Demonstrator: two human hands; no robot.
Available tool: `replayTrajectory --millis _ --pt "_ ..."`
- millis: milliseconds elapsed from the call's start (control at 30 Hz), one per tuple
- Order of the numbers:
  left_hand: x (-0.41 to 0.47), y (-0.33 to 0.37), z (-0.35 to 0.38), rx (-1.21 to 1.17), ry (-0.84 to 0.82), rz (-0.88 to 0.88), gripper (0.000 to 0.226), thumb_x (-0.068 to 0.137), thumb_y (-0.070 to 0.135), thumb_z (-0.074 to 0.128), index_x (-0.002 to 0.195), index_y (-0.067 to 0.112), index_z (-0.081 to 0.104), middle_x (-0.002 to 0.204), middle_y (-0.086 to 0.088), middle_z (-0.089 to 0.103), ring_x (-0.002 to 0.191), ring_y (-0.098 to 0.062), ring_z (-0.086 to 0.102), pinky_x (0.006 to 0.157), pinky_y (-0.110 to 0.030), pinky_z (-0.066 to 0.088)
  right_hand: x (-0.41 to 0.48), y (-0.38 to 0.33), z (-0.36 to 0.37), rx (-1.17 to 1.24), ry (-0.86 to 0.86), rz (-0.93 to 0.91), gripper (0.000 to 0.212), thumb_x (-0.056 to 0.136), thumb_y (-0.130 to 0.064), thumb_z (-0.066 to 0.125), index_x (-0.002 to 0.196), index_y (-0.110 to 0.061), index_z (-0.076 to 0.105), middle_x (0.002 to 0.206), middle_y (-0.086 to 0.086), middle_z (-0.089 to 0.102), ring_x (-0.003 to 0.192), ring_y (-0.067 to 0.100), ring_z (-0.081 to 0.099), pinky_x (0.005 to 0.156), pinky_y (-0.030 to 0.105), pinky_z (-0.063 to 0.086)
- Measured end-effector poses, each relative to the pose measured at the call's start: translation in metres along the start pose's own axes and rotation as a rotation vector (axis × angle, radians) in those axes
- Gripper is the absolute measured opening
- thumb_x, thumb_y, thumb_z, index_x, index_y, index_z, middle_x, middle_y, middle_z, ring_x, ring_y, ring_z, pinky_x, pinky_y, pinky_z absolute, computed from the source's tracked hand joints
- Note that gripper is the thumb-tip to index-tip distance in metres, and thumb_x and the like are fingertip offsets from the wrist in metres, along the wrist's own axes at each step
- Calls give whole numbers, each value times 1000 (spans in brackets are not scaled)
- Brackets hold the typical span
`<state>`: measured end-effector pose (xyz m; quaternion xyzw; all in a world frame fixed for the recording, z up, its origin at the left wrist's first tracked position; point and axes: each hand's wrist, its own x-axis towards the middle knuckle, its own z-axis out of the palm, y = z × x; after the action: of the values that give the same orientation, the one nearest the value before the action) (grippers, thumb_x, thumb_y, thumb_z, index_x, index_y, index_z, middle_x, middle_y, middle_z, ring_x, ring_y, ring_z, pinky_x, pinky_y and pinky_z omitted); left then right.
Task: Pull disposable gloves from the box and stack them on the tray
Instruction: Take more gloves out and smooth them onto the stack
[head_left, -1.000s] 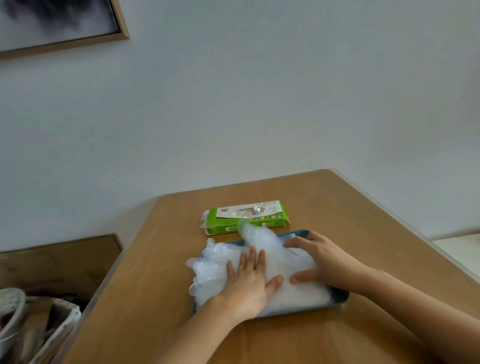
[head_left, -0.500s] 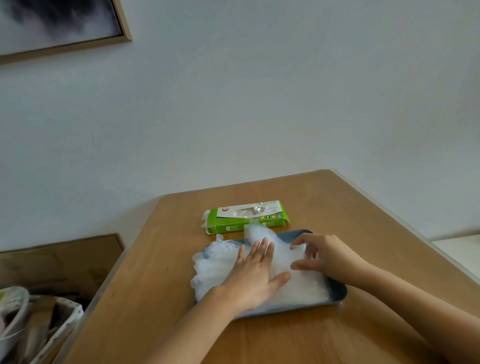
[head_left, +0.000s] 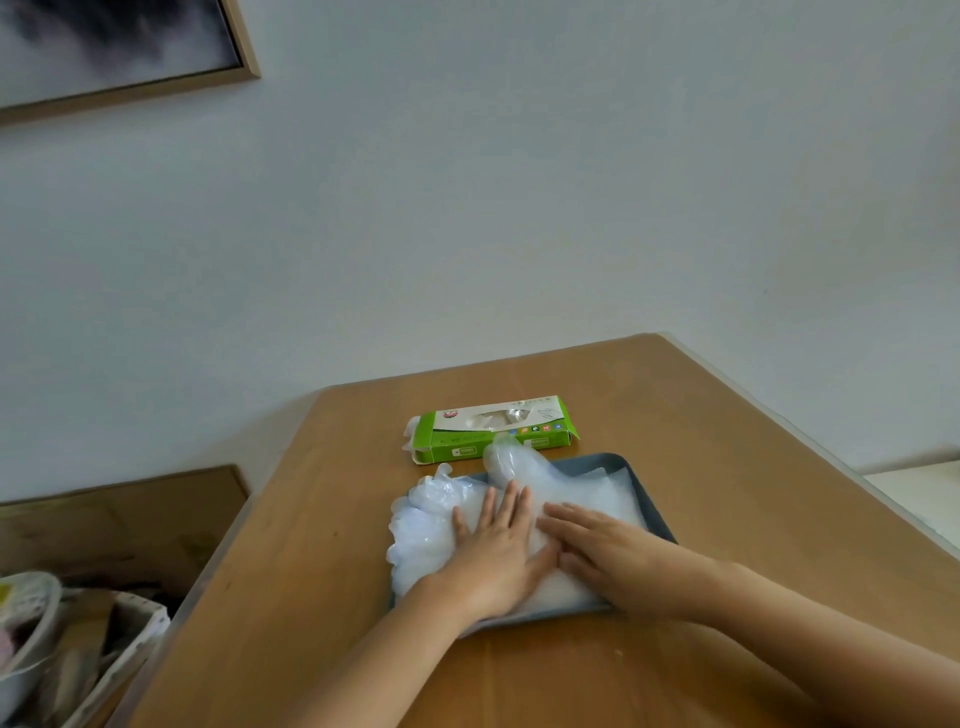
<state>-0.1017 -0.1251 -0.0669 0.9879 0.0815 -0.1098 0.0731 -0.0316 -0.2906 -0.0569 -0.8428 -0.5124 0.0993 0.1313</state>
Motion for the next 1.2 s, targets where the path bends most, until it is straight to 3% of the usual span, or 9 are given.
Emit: replayTrajectory --millis 67,167,267,433,533,633,867,1033,1200 --pt "-5 -8 -1 -4 6 22 78 94 65 16 152 22 -15 159 2 -22 145 -16 -21 117 -49 -13 -1 9 -2 -79 -167 18 66 94 -62 19 152 -35 2 160 -8 -6 147 13 -6 118 28 -3" --pt "-13 -30 -7 41 -20 -13 100 79 83 16 152 22 -16 158 -1 -22 145 -16 -21 117 -42 -16 -3 15 -11 -222 -248 40 89 70 -81 7 149 -42 -10 159 -4 -15 147 20 -11 119 38 -2" --pt "-20 -59 -19 156 -69 -79 127 52 97 2 151 19 -18 158 -4 -23 145 -23 -21 114 -42 -20 -2 13 -13 -279 -274 75 82 76 -79 16 147 -47 -11 160 -1 -15 147 23 -10 118 44 -4" --pt "-31 -84 -43 240 -110 -136 128 53 95 12 153 19 -11 159 1 -18 145 -24 -21 115 -45 -18 4 10 -28 -279 -270 60 77 80 -76 37 146 -52 5 161 -1 6 147 23 7 118 51 -4" --pt "-33 -92 -60 143 -66 -227 123 54 92 11 154 21 -1 161 -5 -7 148 -25 -10 118 -45 -7 18 11 -48 -177 -190 78 65 82 -70 48 140 -44 37 145 -6 42 132 14 40 114 37 25" --pt "-21 -97 -84 -70 78 -200 99 73 81 20 154 24 10 161 1 11 149 -19 6 118 -36 11 59 24 -68 -41 57 103 40 89 -54 54 119 -28 63 117 -7 64 104 12 60 89 26 46" --pt "68 -111 -85 -345 201 -49 53 100 44 38 149 28 30 157 3 26 144 -15 23 117 -34 21 164 68 -78 84 250 109 30 88 -27 66 116 -17 65 117 -1 65 103 15 60 80 18 40" --pt "111 -116 -72 -384 215 -99 61 96 46 50 148 20 32 157 0 27 142 -17 29 115 -33 26 197 62 -63 51 226 -72 17 83 -23 72 100 -22 74 106 -1 57 96 14 53 84 26 41" --pt "122 -127 -57 -482 217 -77 70 91 52 53 150 27 26 161 5 11 147 -15 12 119 -39 17 218 56 -46 -143 61 -160 27 96 -25 55 121 -30 66 91 -2 47 89 11 39 73 21 27"
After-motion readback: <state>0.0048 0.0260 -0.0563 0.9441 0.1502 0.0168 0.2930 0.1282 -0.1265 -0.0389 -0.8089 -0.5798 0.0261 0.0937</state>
